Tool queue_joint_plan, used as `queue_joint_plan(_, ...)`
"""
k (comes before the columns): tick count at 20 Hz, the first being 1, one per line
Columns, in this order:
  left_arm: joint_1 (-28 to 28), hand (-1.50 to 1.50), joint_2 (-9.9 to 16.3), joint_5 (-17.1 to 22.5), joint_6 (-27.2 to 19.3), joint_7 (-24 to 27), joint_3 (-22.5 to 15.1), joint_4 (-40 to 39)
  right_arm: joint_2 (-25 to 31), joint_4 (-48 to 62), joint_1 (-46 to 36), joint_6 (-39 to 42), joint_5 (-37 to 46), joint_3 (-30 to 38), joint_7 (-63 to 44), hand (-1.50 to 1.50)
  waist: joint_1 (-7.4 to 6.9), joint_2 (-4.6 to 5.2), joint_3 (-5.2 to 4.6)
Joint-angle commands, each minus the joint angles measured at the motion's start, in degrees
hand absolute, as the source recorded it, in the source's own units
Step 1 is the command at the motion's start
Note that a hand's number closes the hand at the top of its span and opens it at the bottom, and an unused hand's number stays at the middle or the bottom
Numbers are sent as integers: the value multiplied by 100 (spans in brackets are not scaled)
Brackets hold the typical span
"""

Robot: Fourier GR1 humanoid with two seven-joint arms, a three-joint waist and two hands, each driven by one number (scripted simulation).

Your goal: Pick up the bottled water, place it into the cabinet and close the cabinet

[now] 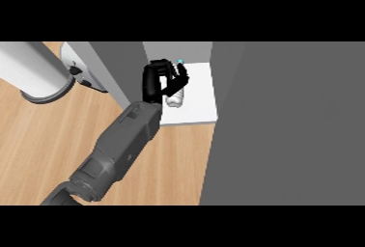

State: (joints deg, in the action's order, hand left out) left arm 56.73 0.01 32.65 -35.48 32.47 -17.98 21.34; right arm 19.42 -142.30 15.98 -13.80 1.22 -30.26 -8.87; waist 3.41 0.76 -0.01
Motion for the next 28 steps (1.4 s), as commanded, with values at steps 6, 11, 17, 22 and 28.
queue_joint_plan(6,624,150,-1,-149,-169,301,131,-965,143,-609,357,155,-288,144,-30,-150,38,20,-1)
queue_joint_plan(11,769,-150,-1,-138,-63,296,185,-1296,91,-234,366,319,-244,96,372,-150,118,60,-1)
queue_joint_plan(17,647,-150,113,-67,288,677,423,-1428,24,-288,570,352,-226,62,555,-150,121,60,-2)
queue_joint_plan(22,901,-150,18,20,402,652,625,-1424,44,-439,493,370,-284,172,205,-150,44,40,-5)
queue_joint_plan(28,1039,-150,1,-178,510,599,416,-1471,-173,-176,289,361,-180,39,357,-150,107,57,-4)
